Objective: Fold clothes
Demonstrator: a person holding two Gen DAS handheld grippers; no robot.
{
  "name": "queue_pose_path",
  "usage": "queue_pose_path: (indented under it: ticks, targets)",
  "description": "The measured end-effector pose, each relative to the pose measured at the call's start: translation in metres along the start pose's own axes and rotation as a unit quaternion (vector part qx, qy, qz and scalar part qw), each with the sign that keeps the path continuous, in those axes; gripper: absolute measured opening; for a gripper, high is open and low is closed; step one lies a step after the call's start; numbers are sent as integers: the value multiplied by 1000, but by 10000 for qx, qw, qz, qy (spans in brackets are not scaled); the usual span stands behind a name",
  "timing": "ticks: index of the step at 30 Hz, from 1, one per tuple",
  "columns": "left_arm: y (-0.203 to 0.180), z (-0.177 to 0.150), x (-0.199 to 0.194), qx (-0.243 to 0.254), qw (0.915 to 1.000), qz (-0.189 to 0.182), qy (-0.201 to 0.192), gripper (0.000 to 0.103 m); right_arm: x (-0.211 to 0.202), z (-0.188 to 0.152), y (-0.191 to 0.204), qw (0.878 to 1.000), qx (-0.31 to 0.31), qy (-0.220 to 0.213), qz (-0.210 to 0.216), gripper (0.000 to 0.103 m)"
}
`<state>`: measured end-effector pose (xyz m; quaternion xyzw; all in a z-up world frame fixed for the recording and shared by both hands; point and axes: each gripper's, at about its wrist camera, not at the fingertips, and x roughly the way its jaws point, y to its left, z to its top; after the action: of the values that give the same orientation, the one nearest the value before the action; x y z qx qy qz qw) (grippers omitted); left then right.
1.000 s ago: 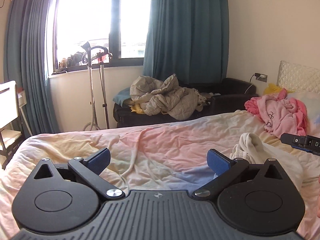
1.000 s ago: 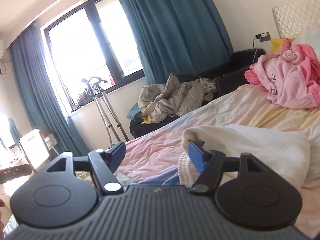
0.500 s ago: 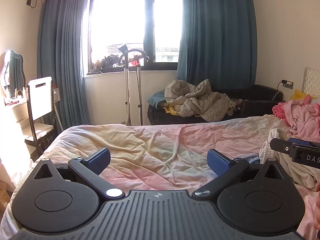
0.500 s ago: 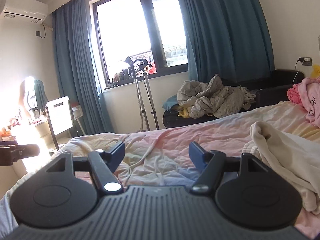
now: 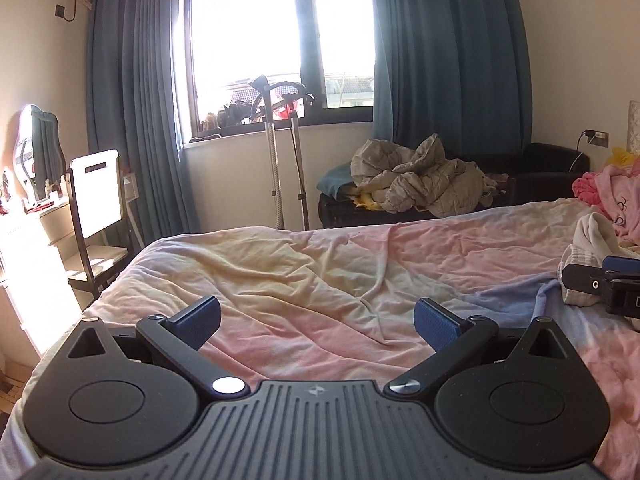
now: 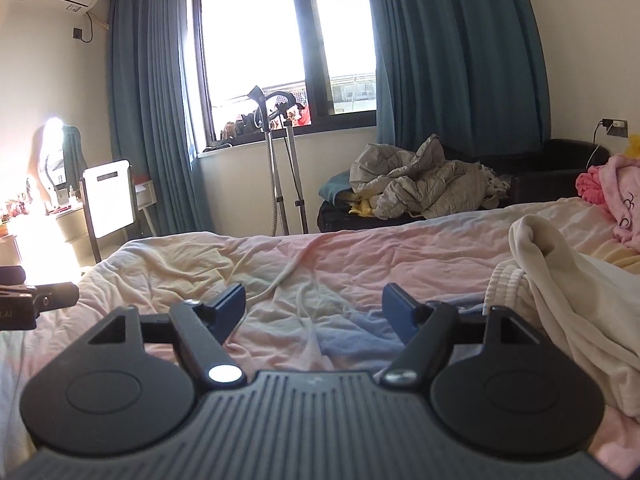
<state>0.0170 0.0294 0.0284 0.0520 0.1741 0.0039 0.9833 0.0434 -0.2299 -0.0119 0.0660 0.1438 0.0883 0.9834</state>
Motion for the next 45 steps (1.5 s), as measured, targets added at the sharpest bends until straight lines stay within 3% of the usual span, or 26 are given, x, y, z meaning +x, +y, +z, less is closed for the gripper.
queue_pose_path:
  ticks: [12, 25, 32, 45]
  targets:
    - [-3, -6, 0, -101, 9997, -167, 142, 103, 1, -5, -4, 10000, -14, 3, -23, 83]
    - [-4, -6, -8, -65, 9999, -92, 20, 103, -3, -7, -5, 10000, -7, -14, -73, 83]
    - [-5, -8, -5, -47, 10000, -27, 80, 103, -6, -6, -4, 9997, -28, -177, -168, 103]
    - [-8, -8, -4, 27, 9998, 155, 76, 103, 0, -11, -2, 9999, -83, -51, -101, 103]
